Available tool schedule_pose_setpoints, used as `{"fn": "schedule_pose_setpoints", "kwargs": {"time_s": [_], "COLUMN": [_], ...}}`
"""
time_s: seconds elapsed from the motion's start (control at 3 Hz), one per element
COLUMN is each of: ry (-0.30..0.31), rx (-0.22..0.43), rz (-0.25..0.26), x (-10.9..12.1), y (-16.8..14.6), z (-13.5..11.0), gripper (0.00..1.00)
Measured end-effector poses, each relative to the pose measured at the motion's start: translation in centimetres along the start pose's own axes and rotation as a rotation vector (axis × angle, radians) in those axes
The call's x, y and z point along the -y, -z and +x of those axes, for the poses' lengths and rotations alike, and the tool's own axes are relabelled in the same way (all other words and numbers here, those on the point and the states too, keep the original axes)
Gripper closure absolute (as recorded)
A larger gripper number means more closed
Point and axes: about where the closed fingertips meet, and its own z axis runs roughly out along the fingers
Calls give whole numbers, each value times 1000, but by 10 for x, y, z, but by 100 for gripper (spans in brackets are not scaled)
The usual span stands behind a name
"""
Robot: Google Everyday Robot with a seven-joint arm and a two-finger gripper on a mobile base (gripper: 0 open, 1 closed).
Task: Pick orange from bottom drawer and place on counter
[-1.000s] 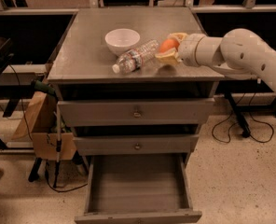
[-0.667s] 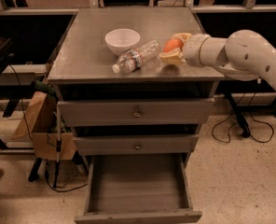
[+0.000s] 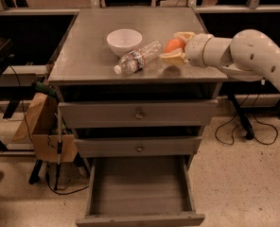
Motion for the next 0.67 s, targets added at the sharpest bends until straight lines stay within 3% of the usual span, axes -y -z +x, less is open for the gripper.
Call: {"fn": "schedule_pose_setpoints", "kwargs": {"time_s": [0.33,0.67], "ry": [-3,-7], "rx": [17,29], "rz": [-27,-50], "x": [-6,-12], "y": [-5,-10], "z": [-1,0], "gripper": [0,0]}}
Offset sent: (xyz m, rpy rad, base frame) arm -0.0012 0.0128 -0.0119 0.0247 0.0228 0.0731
